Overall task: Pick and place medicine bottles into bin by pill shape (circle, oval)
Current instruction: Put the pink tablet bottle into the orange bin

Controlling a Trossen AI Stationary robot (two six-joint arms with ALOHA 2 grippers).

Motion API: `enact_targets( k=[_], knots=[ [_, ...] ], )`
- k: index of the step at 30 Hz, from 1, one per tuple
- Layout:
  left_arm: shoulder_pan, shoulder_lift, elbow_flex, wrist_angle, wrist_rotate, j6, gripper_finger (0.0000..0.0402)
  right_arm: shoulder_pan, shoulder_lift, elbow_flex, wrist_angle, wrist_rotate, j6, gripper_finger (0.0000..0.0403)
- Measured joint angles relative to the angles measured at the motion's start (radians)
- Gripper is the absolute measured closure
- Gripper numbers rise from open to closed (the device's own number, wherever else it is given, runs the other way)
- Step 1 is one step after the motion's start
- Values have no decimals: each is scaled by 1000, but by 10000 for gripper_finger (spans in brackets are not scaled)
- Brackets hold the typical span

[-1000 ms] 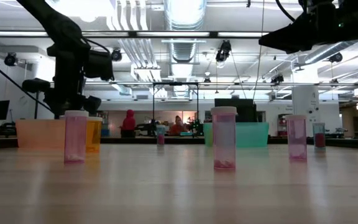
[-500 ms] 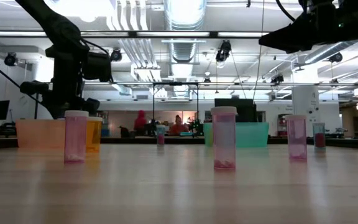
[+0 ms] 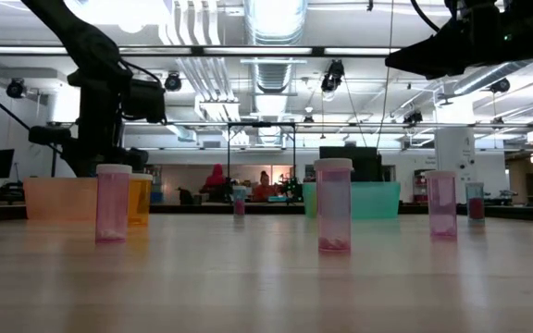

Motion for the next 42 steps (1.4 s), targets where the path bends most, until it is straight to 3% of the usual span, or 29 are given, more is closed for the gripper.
enact_targets(
  k=[35,42],
  knots=[
    [16,0,0,-1,3,2,293,0,0,0,0,0,-2,225],
    [16,0,0,-1,3,2,244,0,0,0,0,0,-2,225]
  ],
)
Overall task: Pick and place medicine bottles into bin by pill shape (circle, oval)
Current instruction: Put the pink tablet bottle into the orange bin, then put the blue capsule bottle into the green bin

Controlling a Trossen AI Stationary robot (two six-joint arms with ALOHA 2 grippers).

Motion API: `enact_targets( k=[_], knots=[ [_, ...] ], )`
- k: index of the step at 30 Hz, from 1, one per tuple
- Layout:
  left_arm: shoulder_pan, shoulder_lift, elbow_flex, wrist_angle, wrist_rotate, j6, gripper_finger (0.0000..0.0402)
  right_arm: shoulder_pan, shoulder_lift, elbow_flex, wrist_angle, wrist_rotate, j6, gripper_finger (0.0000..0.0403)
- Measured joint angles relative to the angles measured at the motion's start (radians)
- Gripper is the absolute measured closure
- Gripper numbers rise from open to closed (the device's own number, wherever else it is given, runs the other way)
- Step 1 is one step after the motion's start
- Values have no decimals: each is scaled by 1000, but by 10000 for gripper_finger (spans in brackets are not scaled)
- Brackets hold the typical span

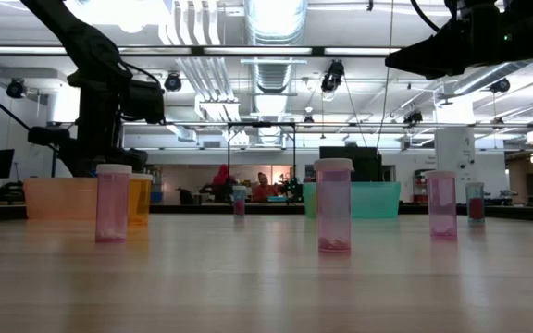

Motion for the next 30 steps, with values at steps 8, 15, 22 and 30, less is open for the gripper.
enact_targets(
  k=[8,15,22,30],
  knots=[
    [0,0,7,-25,14,54,188,0,0,0,0,0,0,225],
    [0,-1,73,-152,17,62,182,0,0,0,0,0,0,225],
    [-13,-2,151,-194,33,105,182,0,0,1,0,0,0,225],
    [-73,-2,231,-194,52,135,182,0,0,1,0,0,0,225]
  ],
)
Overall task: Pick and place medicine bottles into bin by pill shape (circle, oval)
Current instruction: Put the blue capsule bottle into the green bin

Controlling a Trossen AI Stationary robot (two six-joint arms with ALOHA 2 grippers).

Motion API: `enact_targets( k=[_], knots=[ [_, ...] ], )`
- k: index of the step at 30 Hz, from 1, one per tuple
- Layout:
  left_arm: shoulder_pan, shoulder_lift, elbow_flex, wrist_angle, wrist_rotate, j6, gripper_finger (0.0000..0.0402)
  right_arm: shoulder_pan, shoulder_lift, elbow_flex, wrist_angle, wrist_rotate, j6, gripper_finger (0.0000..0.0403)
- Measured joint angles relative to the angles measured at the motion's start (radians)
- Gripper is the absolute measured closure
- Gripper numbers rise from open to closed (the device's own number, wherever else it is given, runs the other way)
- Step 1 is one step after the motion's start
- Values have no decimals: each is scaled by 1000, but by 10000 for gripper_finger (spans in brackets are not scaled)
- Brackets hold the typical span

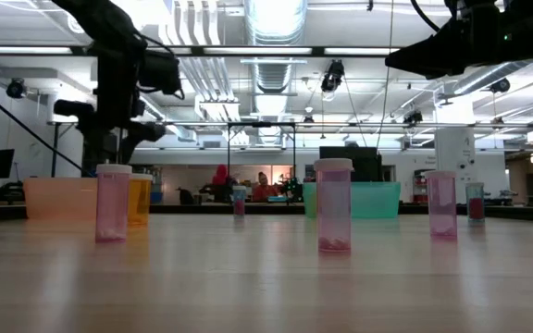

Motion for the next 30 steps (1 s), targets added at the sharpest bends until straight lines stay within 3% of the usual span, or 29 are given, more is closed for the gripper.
enact_targets(
  k=[15,30],
  knots=[
    [-130,-1,104,59,2,18,182,0,0,1,0,0,1,225],
    [-154,52,103,640,83,276,182,0,0,1,0,0,-1,225]
  ],
)
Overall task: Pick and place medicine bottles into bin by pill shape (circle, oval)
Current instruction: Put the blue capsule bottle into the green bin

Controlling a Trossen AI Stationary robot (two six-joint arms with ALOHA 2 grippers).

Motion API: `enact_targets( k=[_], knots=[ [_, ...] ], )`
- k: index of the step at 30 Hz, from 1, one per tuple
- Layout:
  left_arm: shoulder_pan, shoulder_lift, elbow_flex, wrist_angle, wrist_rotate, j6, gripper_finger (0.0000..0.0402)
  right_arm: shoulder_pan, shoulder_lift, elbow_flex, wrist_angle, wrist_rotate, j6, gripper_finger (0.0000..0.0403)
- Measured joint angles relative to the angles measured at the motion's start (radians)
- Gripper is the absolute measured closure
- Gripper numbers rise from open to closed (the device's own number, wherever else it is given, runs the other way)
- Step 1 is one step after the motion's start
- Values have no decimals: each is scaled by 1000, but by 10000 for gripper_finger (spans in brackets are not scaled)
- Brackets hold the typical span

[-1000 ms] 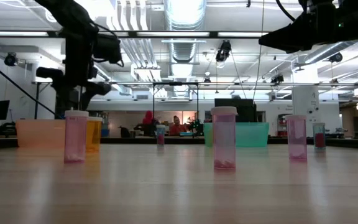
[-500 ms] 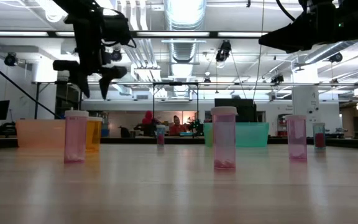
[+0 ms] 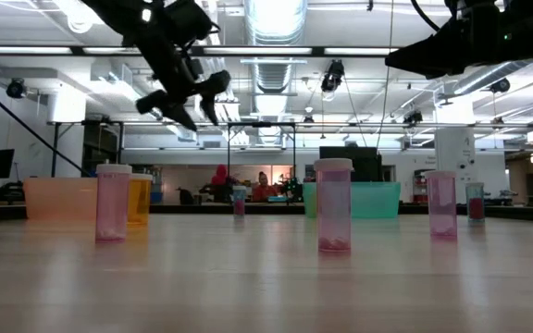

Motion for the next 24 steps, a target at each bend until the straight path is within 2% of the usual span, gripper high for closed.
enact_targets(
  k=[5,10,15,24],
  knots=[
    [0,91,0,173,38,67,182,0,0,0,0,0,-6,225],
    [4,200,8,270,62,95,182,0,0,0,0,0,-7,225],
    [4,254,10,303,61,129,182,0,0,0,-6,0,-4,225],
    [4,263,5,302,68,209,182,0,0,0,-6,3,17,225]
  ],
)
